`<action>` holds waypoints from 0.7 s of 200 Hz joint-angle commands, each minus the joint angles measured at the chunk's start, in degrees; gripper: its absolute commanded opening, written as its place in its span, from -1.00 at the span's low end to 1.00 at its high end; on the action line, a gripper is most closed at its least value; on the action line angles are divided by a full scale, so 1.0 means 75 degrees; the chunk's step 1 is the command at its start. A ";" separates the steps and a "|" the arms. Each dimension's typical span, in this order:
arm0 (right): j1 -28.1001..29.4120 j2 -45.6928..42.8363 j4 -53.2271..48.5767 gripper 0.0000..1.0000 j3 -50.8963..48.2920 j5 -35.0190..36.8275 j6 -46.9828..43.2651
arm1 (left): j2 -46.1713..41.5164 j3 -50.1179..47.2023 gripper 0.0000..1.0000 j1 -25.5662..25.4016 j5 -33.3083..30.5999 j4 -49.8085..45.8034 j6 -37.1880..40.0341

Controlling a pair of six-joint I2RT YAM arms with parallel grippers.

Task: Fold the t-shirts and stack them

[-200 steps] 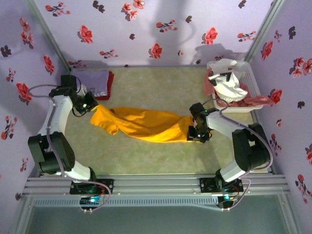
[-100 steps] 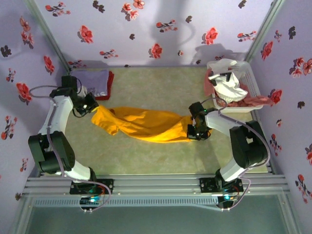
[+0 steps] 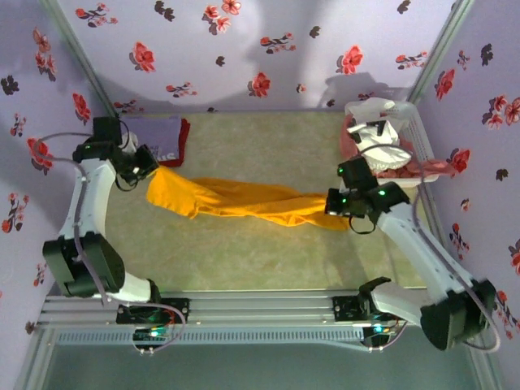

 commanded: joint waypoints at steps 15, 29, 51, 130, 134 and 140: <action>0.0108 -0.0867 -0.0500 -1.00 0.1714 0.1267 -0.0543 | -0.1434 0.1220 -1.00 -0.0193 -0.1002 -0.0343 -0.0170; 0.0139 -0.0972 -0.0529 -1.00 0.2357 0.1520 -0.0825 | -0.1831 0.1541 -1.00 -0.0199 -0.1236 -0.0348 -0.0232; 0.0223 -0.1116 -0.0443 -1.00 0.3172 0.1622 -0.1147 | -0.2206 0.2154 -1.00 -0.0199 -0.1330 -0.0531 -0.0276; 0.0388 -0.1115 -0.0454 -1.00 0.5880 0.1614 -0.1818 | -0.2140 0.5663 -1.00 -0.0293 -0.1295 -0.1853 -0.0474; 0.0384 -0.1169 -0.0412 -1.00 0.5918 0.1588 -0.1810 | -0.2140 0.5795 -1.00 -0.0293 -0.1295 -0.1910 -0.0476; 0.0384 -0.1243 -0.0348 -1.00 0.5955 0.1544 -0.1808 | -0.2147 0.6005 -1.00 -0.0293 -0.1296 -0.2004 -0.0476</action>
